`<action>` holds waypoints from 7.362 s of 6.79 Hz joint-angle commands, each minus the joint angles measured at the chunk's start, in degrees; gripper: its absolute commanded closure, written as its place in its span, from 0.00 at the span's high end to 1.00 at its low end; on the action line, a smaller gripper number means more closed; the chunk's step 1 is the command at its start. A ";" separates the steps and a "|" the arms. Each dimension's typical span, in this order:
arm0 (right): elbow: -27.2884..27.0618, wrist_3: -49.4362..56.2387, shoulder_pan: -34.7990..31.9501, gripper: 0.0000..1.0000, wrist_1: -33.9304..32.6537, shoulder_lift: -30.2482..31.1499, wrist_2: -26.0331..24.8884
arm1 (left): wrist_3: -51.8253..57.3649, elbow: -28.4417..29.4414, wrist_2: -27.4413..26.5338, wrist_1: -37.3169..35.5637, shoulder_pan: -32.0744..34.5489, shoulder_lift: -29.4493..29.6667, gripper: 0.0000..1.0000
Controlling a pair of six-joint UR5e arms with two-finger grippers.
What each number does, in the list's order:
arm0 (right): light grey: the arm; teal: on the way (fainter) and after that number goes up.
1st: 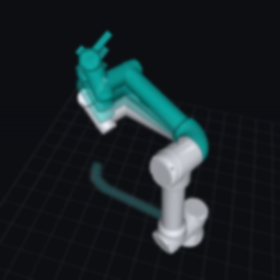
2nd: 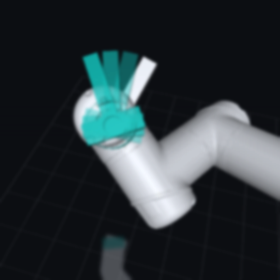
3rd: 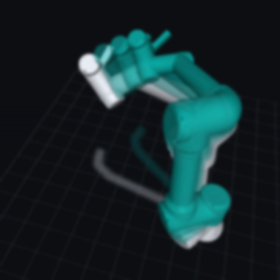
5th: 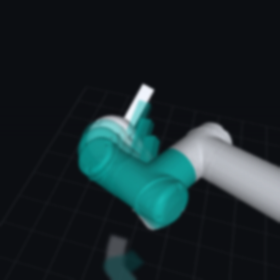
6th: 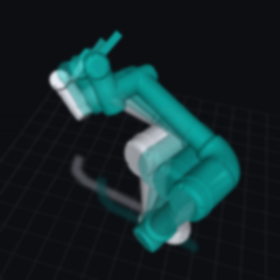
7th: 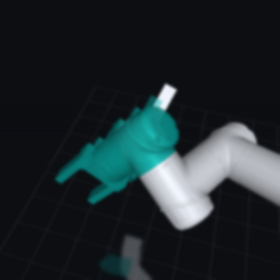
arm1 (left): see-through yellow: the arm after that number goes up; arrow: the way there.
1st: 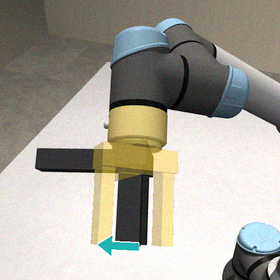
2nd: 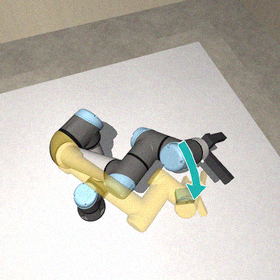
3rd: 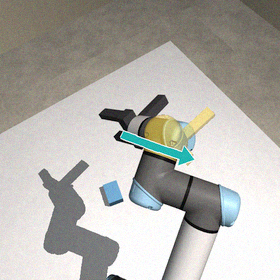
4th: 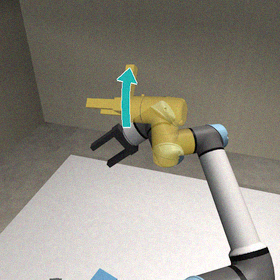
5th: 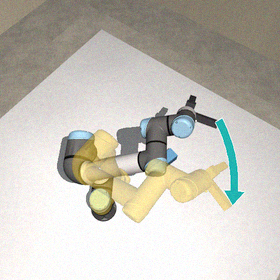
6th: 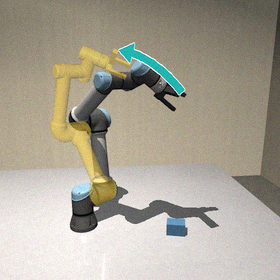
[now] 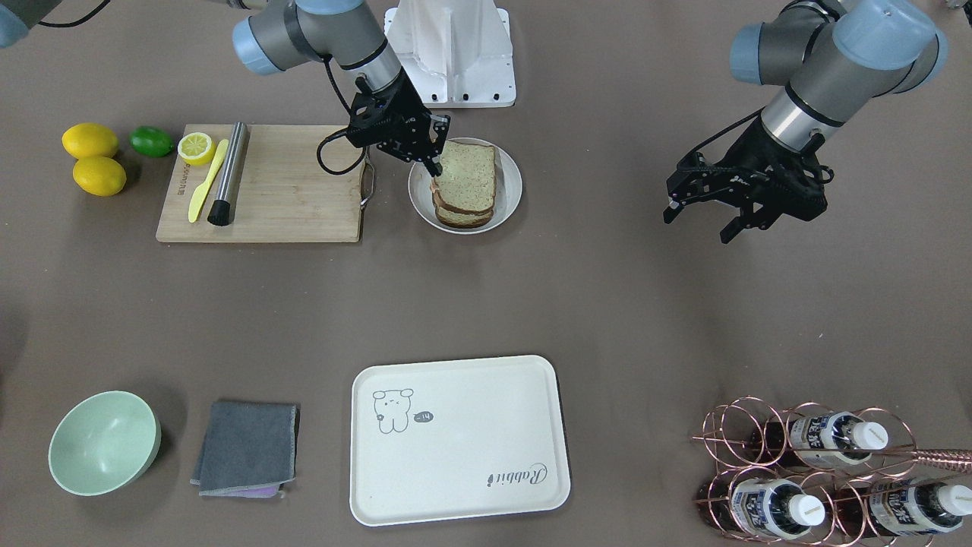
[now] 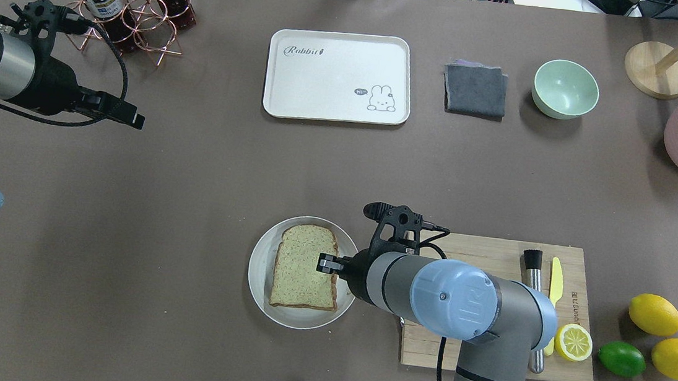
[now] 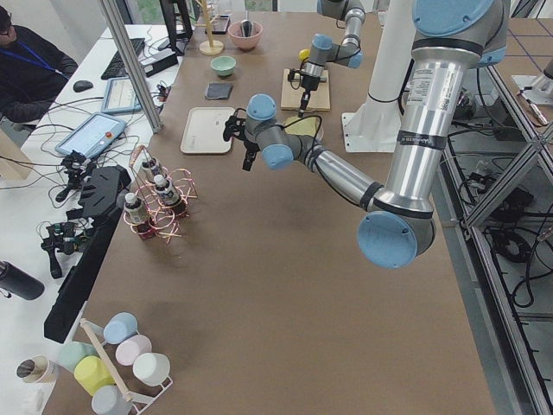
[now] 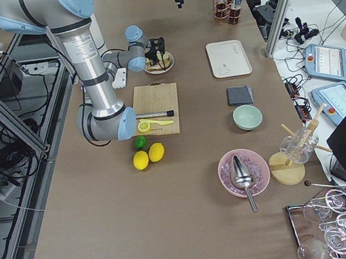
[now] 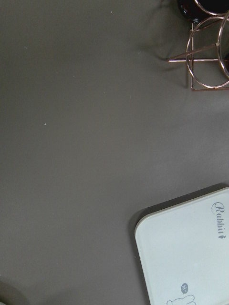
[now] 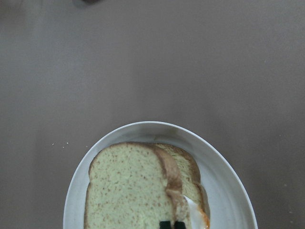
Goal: Make sandwich and place on tray
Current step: 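Lower the bread slice onto the egg toast and release it, then withdraw the right gripper while the left gripper moves toward the plate, then grasp the rim of the white plate with the left gripper, then slide the plate with the left gripper onto the white tray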
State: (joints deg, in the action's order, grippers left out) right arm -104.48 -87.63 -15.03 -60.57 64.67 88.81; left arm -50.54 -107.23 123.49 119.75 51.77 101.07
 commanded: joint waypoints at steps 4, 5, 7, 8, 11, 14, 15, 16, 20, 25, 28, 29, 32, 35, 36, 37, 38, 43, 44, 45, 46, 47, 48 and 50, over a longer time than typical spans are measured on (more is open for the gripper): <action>-0.73 1.93 -2.19 1.00 -0.34 0.46 0.92 | 0.00 0.00 0.00 0.05 0.00 0.00 0.98; -1.17 1.93 -5.68 1.00 -2.08 1.24 4.93 | -0.26 -0.09 0.35 0.05 0.00 0.09 0.98; -4.22 9.69 -14.12 1.00 -7.09 6.92 13.29 | -4.46 -0.35 0.18 -0.13 -1.65 1.05 0.98; -4.85 15.24 -19.55 1.00 -7.98 10.62 18.19 | -8.23 -0.09 -0.61 -0.13 -5.32 2.62 0.98; -4.34 39.29 -37.20 1.00 -8.51 22.39 31.29 | -18.53 0.79 -10.52 -0.30 -18.33 9.39 0.98; 0.30 67.24 -58.64 1.00 -10.26 30.60 43.95 | -21.18 1.76 -10.63 -0.13 -21.88 10.81 0.97; 0.41 76.63 -64.80 1.00 -18.62 30.08 45.65 | -21.10 2.89 -10.63 -0.13 -22.49 10.90 0.98; 0.24 86.38 -68.96 1.00 -27.06 29.30 45.40 | -20.92 3.51 -10.72 -0.04 -23.28 10.81 0.98; 9.02 96.05 -76.54 1.00 -39.01 30.34 43.29 | -21.18 4.83 -15.56 0.14 -26.63 10.72 0.98; 8.67 96.15 -77.35 1.00 -38.92 29.90 42.68 | -21.09 9.67 -15.56 6.37 -28.47 10.02 0.55; 8.67 96.15 -77.35 1.00 -38.92 29.81 42.68 | -21.18 9.14 -15.56 6.38 -29.18 10.46 0.50; 8.67 96.15 -77.35 1.00 -38.92 29.81 42.68 | -21.18 9.14 -15.56 6.38 -29.27 10.46 0.37; 8.50 96.33 -77.35 1.00 -38.92 30.34 42.76 | -21.10 9.14 -15.56 6.46 -29.36 10.37 0.00; 8.67 96.15 -77.43 1.00 -38.83 30.43 42.59 | -20.83 9.05 -14.86 6.55 -27.26 11.42 0.00; 9.11 95.89 -77.52 1.00 -36.75 30.60 42.50 | -20.74 9.49 -11.98 6.20 -24.29 12.38 0.00; 9.11 95.63 -77.44 1.00 -35.86 30.69 42.41 | -20.66 11.23 -7.60 6.03 -20.60 13.61 0.00; 9.11 95.62 -77.52 1.00 -35.85 30.61 42.41 | -20.57 16.04 -4.60 6.20 -16.83 17.45 0.00; 10.17 95.62 -77.43 1.00 -35.76 30.34 42.41 | -7.82 47.92 6.33 6.29 -1.15 39.15 0.00; 10.17 95.62 -77.43 1.00 -35.76 30.25 42.41 | -7.04 54.86 6.15 6.38 -0.53 43.72 0.00; 10.17 95.62 -77.43 1.00 -35.76 30.17 42.41 | -5.90 59.20 5.89 6.46 0.17 46.38 0.00; 10.17 95.62 -77.43 1.00 -35.76 29.99 42.41 | -5.80 65.59 4.58 8.12 0.18 50.58 0.00; 10.26 95.54 -77.43 1.00 -35.76 29.82 42.41 | -5.80 70.61 3.18 10.66 -0.26 53.23 0.00; 10.26 95.62 -77.43 1.00 -35.76 29.73 42.41 | -5.80 71.27 1.42 10.77 -1.22 53.70 0.00; 10.26 95.62 -77.43 1.00 -35.76 29.73 42.41 | -5.80 71.37 -1.22 11.12 -2.89 54.14 0.00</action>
State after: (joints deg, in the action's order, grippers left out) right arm -94.22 7.95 -92.46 -96.33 94.42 131.22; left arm -56.34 -36.17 123.67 130.50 49.80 154.79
